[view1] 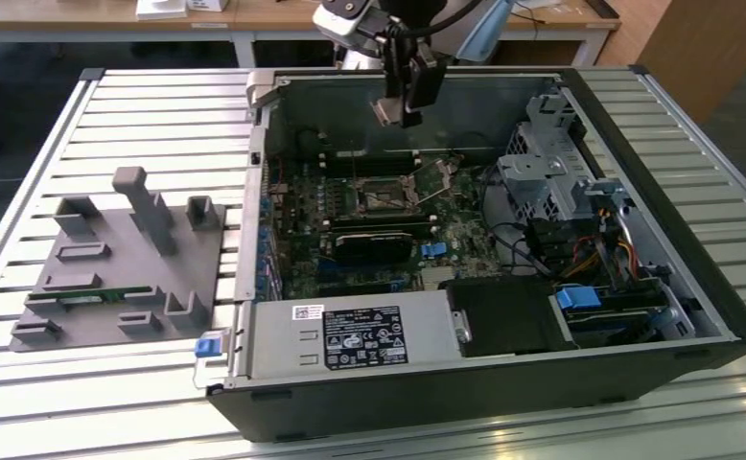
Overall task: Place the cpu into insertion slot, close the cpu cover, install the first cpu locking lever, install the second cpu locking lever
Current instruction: 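Place the cpu into insertion slot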
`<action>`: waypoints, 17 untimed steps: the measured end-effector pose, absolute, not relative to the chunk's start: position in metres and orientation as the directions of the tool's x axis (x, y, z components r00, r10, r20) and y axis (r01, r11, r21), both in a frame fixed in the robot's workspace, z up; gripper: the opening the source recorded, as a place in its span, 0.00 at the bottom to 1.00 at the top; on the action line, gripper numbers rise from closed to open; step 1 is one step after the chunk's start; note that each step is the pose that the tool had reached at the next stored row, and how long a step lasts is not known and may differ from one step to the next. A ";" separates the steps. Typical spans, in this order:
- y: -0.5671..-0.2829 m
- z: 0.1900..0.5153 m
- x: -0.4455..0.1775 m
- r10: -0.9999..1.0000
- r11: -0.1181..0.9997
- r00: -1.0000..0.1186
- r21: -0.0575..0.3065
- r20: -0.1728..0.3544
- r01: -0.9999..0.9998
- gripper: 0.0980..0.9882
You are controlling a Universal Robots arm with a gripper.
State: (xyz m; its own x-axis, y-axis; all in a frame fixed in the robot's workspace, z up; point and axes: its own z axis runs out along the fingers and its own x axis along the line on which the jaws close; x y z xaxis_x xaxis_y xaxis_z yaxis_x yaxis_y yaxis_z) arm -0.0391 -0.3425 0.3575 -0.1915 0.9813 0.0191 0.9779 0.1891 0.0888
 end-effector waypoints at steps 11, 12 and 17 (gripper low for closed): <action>-0.342 0.355 -0.039 0.994 0.107 -0.109 0.089 0.019 0.990 0.49; -0.342 0.355 -0.039 0.994 0.105 -0.107 0.089 0.019 0.991 0.49; -0.342 0.351 -0.039 0.994 0.103 -0.105 0.089 0.019 0.991 0.49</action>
State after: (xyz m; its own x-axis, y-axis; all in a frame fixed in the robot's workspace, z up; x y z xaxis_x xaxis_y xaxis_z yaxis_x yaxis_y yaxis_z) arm -0.0391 -0.3424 0.3515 -0.1054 0.9943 0.0190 0.9907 0.1033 0.0888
